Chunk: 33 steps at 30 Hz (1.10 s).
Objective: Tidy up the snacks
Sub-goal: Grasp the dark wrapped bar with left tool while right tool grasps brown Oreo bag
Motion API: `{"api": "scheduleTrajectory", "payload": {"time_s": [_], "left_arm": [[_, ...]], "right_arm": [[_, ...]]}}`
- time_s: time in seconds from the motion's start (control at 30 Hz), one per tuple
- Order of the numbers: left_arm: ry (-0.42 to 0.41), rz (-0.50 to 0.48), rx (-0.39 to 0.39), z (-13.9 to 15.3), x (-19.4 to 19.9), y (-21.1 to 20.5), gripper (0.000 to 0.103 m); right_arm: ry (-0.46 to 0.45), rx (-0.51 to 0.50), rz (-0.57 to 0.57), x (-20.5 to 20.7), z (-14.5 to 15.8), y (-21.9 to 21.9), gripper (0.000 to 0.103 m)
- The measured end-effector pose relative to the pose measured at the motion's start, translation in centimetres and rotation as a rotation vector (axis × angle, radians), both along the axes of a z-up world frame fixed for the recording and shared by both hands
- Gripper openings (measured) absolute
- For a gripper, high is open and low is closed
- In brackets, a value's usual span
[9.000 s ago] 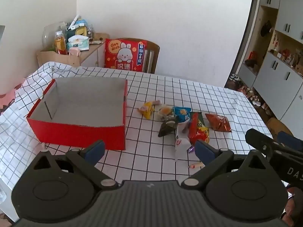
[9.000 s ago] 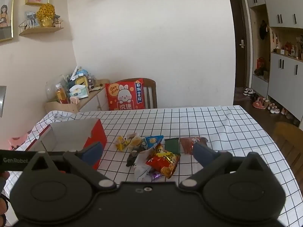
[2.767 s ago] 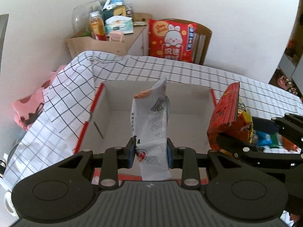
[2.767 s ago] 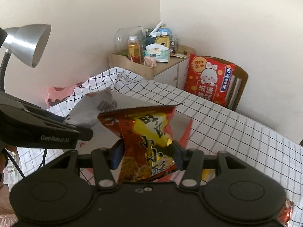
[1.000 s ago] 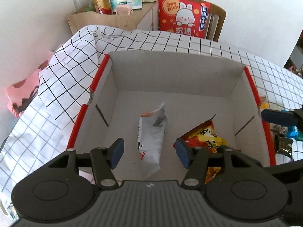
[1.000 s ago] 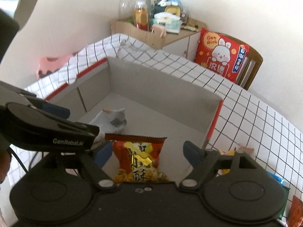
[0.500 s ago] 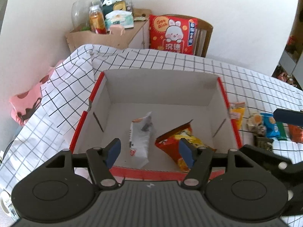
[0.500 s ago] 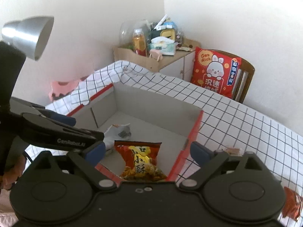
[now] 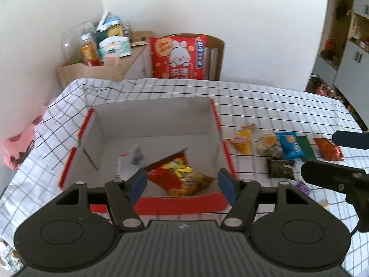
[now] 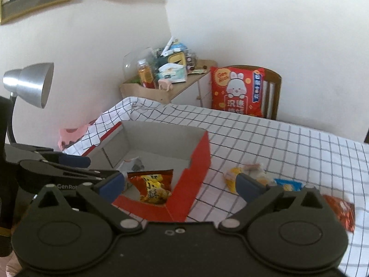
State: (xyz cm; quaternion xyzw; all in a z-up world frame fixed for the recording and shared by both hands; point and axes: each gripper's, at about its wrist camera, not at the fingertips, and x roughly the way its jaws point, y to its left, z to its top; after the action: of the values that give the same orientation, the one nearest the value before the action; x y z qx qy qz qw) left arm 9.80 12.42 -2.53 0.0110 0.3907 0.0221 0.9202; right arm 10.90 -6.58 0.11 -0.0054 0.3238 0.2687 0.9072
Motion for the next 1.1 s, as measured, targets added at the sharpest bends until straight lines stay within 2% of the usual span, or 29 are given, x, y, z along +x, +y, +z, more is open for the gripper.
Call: {"api": "scheduleTrajectory", "payload": {"time_s": [0.23,0.37,0.43,0.5,0.7,1.1], "left_arm": [[0.0,-0.062,-0.025,-0.8,-0.7,-4.3,0.082],[0.019,-0.104,-0.028,-1.5,-0.5,-6.8,0.086],[0.031,-0.123,-0.036,-2.1,-0.3,-7.9,0.097],[0.04,-0.138,-0.054,-2.5,0.0,-8.9,0.101],[0.069,-0.161,-0.089,-3.6,1.7,-11.8,0.101],[0.139,-0.136,-0.067,-6.3,7.2,-16.1,0.101]], "right_arm": [[0.014,-0.011,-0.082,-1.8,-0.8,-4.6,0.103],[0.032,-0.013,-0.137,-2.3,-1.6,-7.4,0.103],[0.042,-0.014,-0.157,-2.6,-2.2,-8.8,0.103],[0.045,-0.018,-0.183,-2.7,-2.6,-10.2,0.103],[0.036,-0.057,-0.255,-2.1,-3.5,-14.0,0.103],[0.055,-0.108,-0.335,2.8,-5.6,-19.5,0.103]]}}
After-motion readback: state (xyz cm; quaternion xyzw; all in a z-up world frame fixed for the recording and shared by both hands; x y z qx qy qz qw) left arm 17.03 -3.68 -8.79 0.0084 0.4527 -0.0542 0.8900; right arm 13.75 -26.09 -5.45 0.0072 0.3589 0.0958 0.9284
